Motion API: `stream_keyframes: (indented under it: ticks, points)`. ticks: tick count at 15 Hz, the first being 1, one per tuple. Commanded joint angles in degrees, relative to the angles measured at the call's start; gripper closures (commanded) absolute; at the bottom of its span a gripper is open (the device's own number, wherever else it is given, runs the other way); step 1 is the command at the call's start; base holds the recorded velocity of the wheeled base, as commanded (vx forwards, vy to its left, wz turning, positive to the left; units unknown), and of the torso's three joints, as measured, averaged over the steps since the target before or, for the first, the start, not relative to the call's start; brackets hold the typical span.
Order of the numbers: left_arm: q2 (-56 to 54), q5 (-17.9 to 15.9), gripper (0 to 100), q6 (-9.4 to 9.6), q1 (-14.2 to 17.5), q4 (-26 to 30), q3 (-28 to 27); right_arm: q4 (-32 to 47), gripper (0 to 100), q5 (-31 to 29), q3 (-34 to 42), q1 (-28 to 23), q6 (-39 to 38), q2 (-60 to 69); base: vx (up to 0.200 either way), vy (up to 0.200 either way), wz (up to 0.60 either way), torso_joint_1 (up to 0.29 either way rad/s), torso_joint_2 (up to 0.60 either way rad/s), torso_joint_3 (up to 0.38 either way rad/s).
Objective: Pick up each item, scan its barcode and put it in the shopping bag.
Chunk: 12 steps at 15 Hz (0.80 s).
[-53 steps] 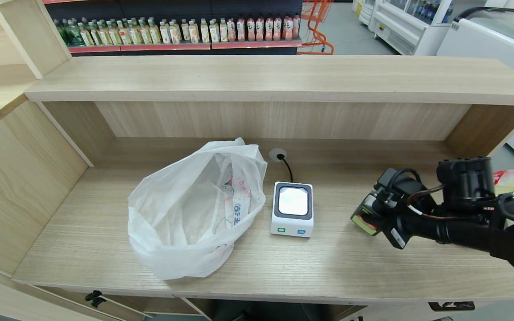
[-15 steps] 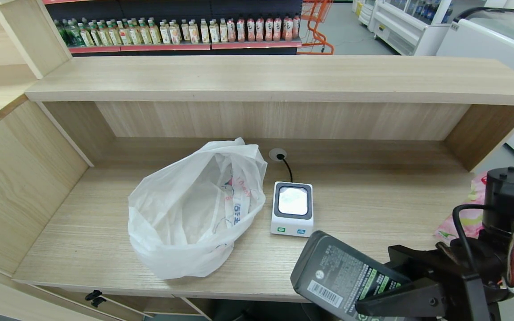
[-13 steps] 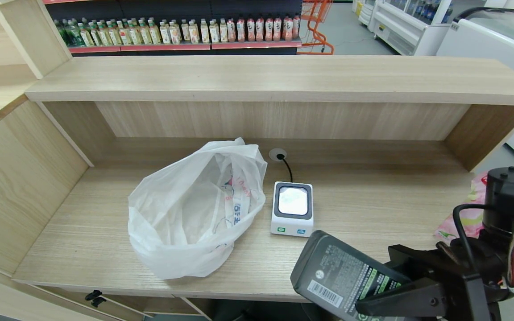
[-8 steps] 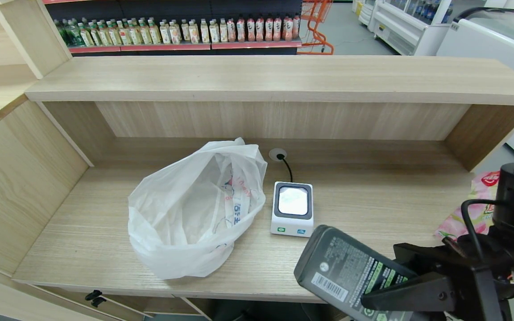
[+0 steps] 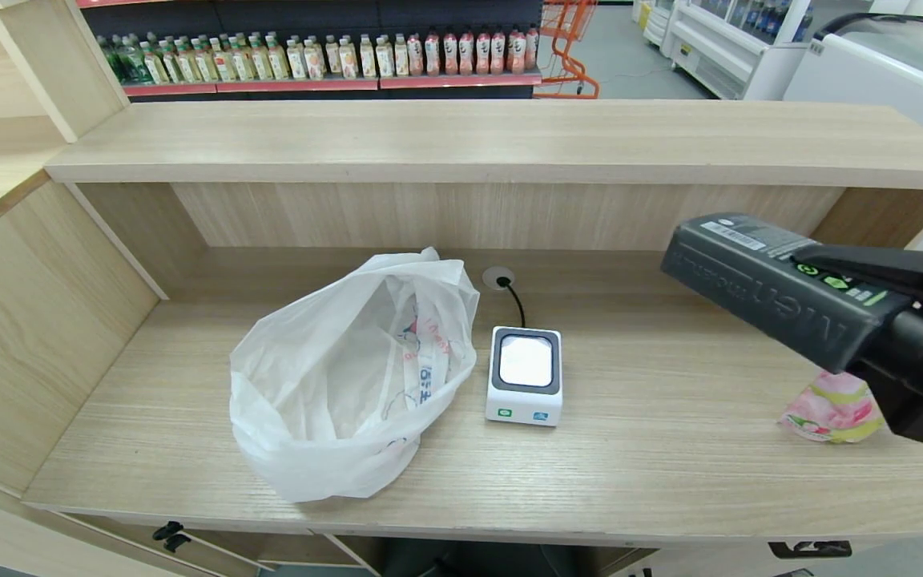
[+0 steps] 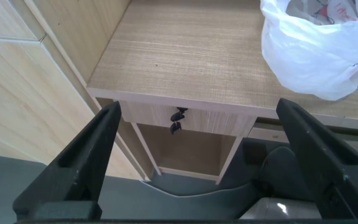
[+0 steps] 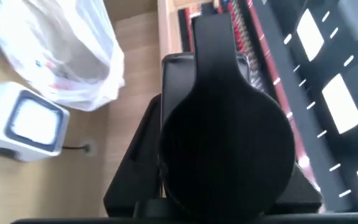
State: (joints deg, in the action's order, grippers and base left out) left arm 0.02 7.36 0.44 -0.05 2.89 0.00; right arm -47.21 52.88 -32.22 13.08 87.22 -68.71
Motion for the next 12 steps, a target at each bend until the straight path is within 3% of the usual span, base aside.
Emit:
stream_keyframes:
  ticks: [1, 2, 3, 5, 6, 7, 8, 9, 10, 12]
  points:
    - [-0.02, 0.02, 0, 0.0, 0.05, 0.01, 0.0, 1.51, 100, 0.55, 1.55, -4.56, -8.39, 3.58, 0.0, 0.0, 0.0, 0.0, 0.0, 0.0]
    - [-0.02, 0.02, 0, 0.0, 0.05, 0.01, 0.0, 2.3, 100, 0.29, 1.11, -4.73, -12.08, 3.67, 0.0, 0.0, 0.0, 0.0, 0.0, 0.0]
    - [-0.02, 0.02, 0, 0.0, -0.04, 0.01, 0.0, 2.48, 100, 0.12, 0.75, -4.64, -23.68, 3.49, 0.0, 0.0, 0.0, 0.0, 0.0, 0.0]
    - [-0.02, 0.02, 0, 0.0, 0.05, 0.01, 0.0, 2.92, 100, -8.06, 0.67, -4.91, -36.77, 3.05, 0.0, 0.0, 0.0, 0.0, 0.0, 0.0]
    - [-0.02, 0.02, 0, 0.0, -0.04, 0.01, 0.0, 3.53, 100, -23.26, 0.32, -3.5, -54.62, 2.35, 0.0, 0.0, 0.0, 0.0, 0.0, 0.0]
    - [-0.02, 0.02, 0, 0.0, -0.04, 0.01, 0.0, 6.78, 100, -36.62, -2.5, 1.77, -70.09, 0.33, 0.0, 0.0, 0.0, 0.0, 0.0, 0.0]
    - [-0.02, 0.02, 0, 0.0, -0.04, 0.01, 0.0, 9.42, 100, -39.7, -3.9, 3.53, -75.45, -0.73, 0.0, 0.0, 0.0, 0.0, 0.0, 0.0]
    - [-0.02, 0.02, 0, 0.0, -0.04, 0.01, 0.0, 19.79, 100, -40.75, -7.86, 4.41, -85.55, -4.68, 0.0, 0.0, 0.0, 0.0, 0.0, 0.0]
    - [-0.02, 0.11, 0, 0.0, -0.04, 0.01, 0.0, 23.4, 100, -40.58, -8.83, 5.55, -93.29, -8.37, 0.0, 0.0, 0.0, 0.0, 0.0, 0.0]
    - [-0.02, 0.02, 0, 0.0, -0.04, 0.01, 0.0, 23.4, 100, -39.26, -10.5, 10.91, -111.13, -15.32, 0.0, 0.0, 0.0, 0.0, 0.0, 0.0]
